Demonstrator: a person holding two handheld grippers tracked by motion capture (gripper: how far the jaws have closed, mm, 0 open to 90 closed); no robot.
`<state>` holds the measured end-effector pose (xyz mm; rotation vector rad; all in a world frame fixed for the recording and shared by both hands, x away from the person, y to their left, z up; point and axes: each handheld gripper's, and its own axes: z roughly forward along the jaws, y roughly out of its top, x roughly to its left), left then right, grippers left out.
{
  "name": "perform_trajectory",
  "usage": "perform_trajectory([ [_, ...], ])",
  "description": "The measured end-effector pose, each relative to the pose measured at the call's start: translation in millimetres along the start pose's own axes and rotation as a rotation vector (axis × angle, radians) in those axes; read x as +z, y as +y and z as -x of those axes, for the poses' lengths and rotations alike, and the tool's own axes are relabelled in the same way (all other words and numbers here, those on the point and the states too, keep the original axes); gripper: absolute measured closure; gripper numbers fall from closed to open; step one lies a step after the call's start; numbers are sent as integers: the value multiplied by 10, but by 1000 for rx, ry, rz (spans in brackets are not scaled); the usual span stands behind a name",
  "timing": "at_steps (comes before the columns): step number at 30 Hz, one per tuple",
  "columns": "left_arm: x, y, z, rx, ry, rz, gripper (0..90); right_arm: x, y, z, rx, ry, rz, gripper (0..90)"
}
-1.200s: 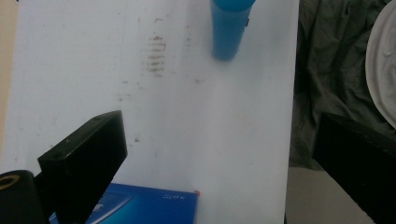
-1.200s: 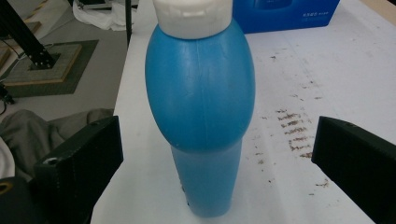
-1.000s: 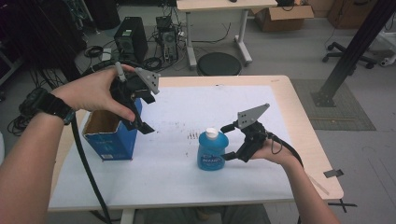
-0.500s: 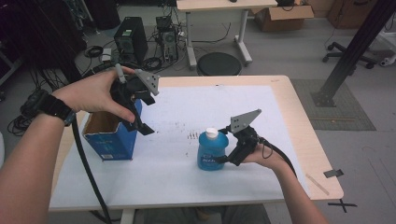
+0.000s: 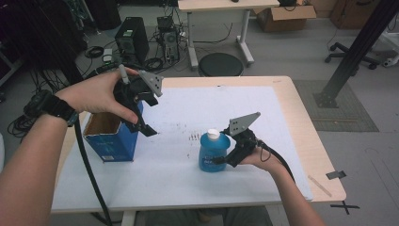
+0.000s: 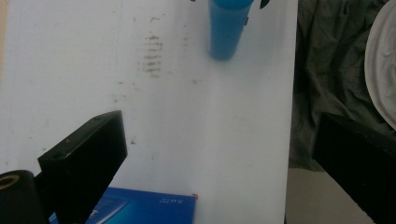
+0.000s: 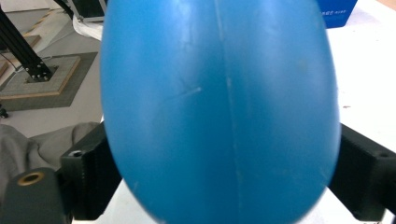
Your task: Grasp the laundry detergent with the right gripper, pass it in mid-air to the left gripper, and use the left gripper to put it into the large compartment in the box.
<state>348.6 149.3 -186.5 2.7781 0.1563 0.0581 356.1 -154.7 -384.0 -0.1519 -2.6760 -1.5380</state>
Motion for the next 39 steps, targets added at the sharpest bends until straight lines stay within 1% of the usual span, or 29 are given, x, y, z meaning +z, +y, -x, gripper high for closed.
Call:
perform_trajectory([
  [3,4,0,0,-4,2,-7,43,10,2,-5,-10,3,1,133],
  [4,7,0,1,-4,3,-13,42,19,4,-11,-20,-1,-2,148],
  [11,4,2,5,-3,3,-11,43,34,-10,-6,-20,2,2,176],
  [13,10,2,4,-2,1,-15,43,33,-20,0,-10,6,6,184],
  [15,10,5,4,-1,1,-14,43,33,-27,5,-15,5,1,214],
  [17,10,6,4,-1,1,-13,43,31,-29,5,-16,10,1,222],
  [21,14,12,2,-1,0,-13,43,22,-27,5,-21,9,6,234],
  [26,23,19,0,0,1,-17,43,30,-38,9,-14,11,-1,237],
  [31,19,19,1,-1,2,-16,43,25,-52,17,-8,6,3,245],
  [36,18,19,1,0,3,-16,44,19,-62,14,-9,7,8,278],
  [39,20,17,-1,0,7,-17,43,21,-64,13,-8,6,10,278],
])
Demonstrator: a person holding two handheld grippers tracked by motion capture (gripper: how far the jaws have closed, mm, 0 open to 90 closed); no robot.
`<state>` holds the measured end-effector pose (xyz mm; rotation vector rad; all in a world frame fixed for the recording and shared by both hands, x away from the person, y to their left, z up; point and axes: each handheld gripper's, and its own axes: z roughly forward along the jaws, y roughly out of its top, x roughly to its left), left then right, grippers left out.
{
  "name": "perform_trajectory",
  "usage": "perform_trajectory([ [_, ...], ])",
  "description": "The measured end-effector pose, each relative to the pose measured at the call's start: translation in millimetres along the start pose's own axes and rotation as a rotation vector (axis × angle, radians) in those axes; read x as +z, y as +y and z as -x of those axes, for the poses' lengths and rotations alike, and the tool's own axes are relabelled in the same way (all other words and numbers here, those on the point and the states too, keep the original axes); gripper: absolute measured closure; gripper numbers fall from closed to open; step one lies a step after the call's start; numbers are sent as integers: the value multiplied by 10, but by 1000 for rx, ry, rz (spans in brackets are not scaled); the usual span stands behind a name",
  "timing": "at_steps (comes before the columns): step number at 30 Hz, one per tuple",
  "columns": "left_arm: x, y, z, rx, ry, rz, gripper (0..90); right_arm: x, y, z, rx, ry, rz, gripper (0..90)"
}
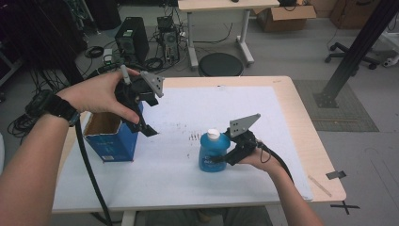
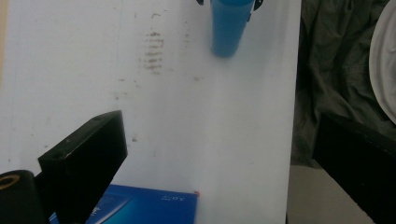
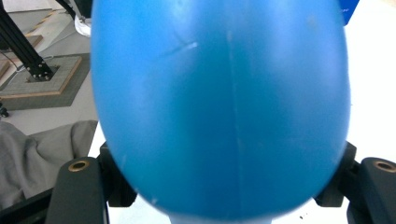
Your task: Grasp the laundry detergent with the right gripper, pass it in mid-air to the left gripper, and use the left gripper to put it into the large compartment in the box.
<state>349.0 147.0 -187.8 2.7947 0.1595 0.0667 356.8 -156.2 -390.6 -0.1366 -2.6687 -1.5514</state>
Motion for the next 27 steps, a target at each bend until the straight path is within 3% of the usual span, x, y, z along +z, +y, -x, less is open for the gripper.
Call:
perform_trajectory([
  [19,3,-7,-1,5,13,3,42,3,-18,-20,1,9,30,396],
  [27,-2,-3,2,7,13,4,42,-2,-29,-35,-8,-2,40,406],
])
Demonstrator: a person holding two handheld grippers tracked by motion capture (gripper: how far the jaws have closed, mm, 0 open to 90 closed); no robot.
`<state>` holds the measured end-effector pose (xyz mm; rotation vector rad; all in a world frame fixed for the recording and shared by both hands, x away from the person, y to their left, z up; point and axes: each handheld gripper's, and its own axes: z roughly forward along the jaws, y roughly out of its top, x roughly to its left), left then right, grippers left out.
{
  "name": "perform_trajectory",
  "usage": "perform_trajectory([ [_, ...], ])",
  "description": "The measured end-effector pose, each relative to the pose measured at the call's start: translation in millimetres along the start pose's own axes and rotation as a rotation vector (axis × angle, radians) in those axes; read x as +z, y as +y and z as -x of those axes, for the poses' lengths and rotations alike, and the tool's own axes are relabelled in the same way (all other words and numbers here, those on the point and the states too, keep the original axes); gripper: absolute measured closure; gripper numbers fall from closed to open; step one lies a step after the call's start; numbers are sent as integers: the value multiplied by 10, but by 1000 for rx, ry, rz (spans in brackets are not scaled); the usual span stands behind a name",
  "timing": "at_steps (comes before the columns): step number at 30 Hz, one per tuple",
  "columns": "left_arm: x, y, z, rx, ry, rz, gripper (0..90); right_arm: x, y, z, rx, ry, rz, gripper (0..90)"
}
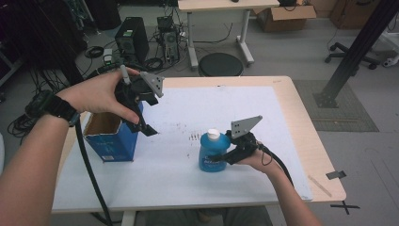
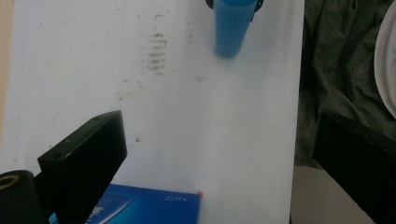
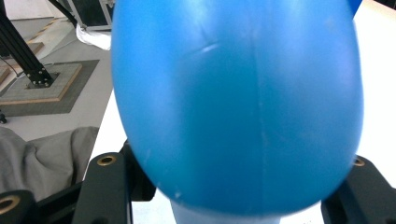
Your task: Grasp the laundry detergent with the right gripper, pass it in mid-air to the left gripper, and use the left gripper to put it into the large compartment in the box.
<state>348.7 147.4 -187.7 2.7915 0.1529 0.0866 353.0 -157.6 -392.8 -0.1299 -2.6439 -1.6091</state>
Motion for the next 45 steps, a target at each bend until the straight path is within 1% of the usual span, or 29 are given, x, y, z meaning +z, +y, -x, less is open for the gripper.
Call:
perform_trajectory([
  [3,-7,0,2,-1,1,1,42,-5,2,0,5,-1,0,412],
  [5,-12,0,2,1,3,3,42,-15,8,7,13,-12,-4,416],
  [6,-16,0,6,-4,3,4,42,-16,13,7,12,-16,-5,417],
  [7,-18,2,0,3,4,4,42,-20,29,4,7,-21,-12,418],
  [8,-21,4,2,0,4,7,42,-26,43,2,5,-22,-17,419],
  [11,-35,17,3,6,3,8,42,-73,130,7,5,-16,-6,420],
  [14,-57,35,7,5,8,12,42,-130,247,17,-4,-16,-3,420],
  [17,-87,61,8,12,11,26,42,-184,398,41,-11,-10,-12,420],
  [19,-106,80,8,15,14,26,41,-208,511,65,-16,-3,-23,420],
  [21,-118,101,11,14,18,26,41,-226,610,82,-22,1,-37,420],
  [26,-159,158,28,33,23,32,41,-231,850,94,-47,3,-51,420],
  [28,-182,175,42,59,20,43,41,-219,943,96,-56,6,-52,420],
  [29,-195,188,46,64,21,51,43,-213,976,98,-58,7,-52,420],
  [31,-213,209,52,52,28,56,38,-194,1066,100,-66,7,-53,420],
  [33,-224,227,58,44,39,50,39,-162,1156,106,-74,10,-55,420],
  [37,-261,272,82,54,46,64,40,-86,1275,108,-79,20,-56,421],
  [40,-269,300,97,61,51,58,42,-1,1354,91,-87,27,-72,421],
  [43,-268,327,114,67,49,57,44,94,1420,67,-99,46,-81,421],
  [44,-264,335,115,67,49,56,45,154,1457,49,-104,60,-88,421],
  [45,-260,339,116,67,49,53,45,154,1457,49,-104,60,-88,421],
])
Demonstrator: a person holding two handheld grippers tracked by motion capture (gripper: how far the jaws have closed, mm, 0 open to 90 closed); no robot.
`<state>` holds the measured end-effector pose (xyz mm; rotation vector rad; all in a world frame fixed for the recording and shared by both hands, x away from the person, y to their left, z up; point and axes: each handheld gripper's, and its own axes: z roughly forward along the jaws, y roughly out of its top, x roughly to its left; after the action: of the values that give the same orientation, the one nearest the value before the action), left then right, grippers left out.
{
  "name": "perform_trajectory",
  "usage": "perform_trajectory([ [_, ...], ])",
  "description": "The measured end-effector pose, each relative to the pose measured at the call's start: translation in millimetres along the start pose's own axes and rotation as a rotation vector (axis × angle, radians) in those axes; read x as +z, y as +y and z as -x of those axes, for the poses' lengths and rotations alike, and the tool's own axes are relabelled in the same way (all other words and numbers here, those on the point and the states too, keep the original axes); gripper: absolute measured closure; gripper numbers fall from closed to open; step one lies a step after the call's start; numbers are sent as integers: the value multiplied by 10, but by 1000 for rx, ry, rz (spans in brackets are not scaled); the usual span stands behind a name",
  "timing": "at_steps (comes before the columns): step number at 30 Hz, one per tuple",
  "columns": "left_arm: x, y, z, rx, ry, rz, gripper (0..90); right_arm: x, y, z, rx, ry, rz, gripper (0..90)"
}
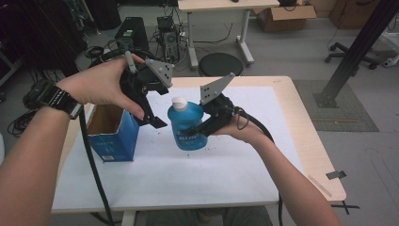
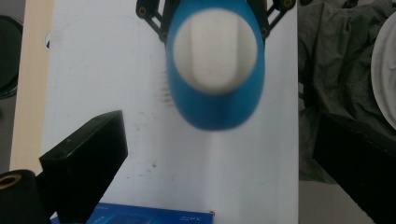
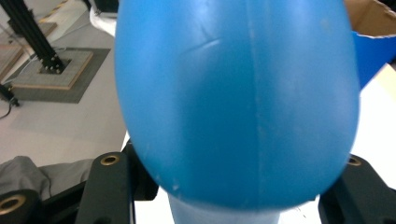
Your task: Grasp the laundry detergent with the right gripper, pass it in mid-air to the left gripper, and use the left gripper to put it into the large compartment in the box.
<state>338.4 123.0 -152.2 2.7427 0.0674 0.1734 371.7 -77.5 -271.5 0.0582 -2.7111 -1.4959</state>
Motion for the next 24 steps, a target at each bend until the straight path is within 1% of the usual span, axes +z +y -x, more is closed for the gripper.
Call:
perform_trajectory([
  [1,8,4,1,0,1,-3,47,47,38,-13,-12,6,-9,421],
  [5,43,19,11,2,-4,-12,48,114,95,-33,-22,17,-19,421],
  [9,84,30,28,19,-13,-16,48,181,149,-54,-35,27,-21,421],
  [12,120,35,39,30,-21,-27,46,219,174,-66,-50,30,-32,421],
  [13,141,38,46,28,-24,-30,45,241,183,-73,-47,33,-35,421],
  [16,190,42,60,35,-27,-43,45,265,184,-76,-48,30,-42,421],
  [17,204,43,65,31,-26,-44,45,265,184,-76,-48,30,-42,421],
  [22,281,60,76,44,-36,-60,55,281,186,-87,-52,27,-48,422],
  [24,302,64,74,40,-35,-64,61,284,185,-92,-53,26,-48,422],
])
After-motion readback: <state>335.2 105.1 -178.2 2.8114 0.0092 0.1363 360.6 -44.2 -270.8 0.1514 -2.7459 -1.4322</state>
